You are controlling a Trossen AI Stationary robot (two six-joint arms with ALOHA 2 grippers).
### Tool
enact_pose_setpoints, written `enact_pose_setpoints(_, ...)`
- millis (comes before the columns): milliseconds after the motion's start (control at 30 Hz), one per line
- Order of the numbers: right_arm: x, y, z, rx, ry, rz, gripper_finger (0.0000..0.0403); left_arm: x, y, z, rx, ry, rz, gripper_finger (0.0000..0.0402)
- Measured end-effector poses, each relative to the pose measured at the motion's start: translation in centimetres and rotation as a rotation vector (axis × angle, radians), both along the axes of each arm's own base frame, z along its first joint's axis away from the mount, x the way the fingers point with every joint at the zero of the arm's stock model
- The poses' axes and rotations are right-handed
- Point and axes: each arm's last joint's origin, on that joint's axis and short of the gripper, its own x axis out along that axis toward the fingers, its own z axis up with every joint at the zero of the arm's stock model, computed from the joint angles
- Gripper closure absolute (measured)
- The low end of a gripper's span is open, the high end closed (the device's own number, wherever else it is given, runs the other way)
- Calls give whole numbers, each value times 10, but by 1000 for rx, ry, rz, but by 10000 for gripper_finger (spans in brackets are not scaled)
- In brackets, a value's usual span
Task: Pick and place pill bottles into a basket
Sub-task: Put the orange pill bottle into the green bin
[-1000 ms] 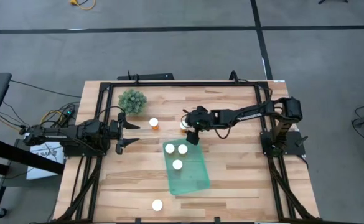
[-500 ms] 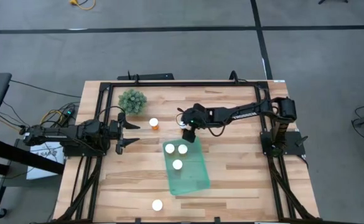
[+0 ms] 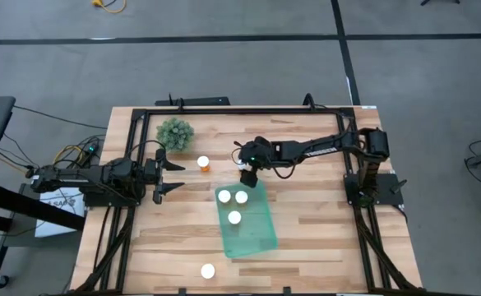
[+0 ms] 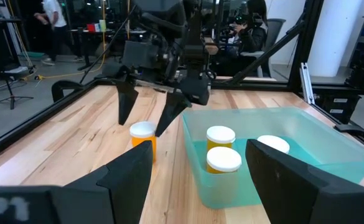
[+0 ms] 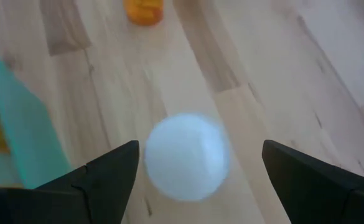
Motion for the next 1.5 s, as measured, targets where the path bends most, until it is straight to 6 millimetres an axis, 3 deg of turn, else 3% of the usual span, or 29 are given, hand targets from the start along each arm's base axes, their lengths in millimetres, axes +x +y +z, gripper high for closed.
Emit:
enact_pose_setpoints(533,1,-9,-2,31,-17,21,95,0,0,0,0,0,0,154)
enact_pose_setpoints(1100,-1,-9,-3,36,0,22,210,0,0,0,0,0,0,154)
enact_pose_setpoints(1367,-1,-9,-3,34,5,26,187,0,0,0,0,0,0,154)
enact_pose_setpoints(1500,-1,-9,-3,31,6,29,206,0,0,0,0,0,0,154)
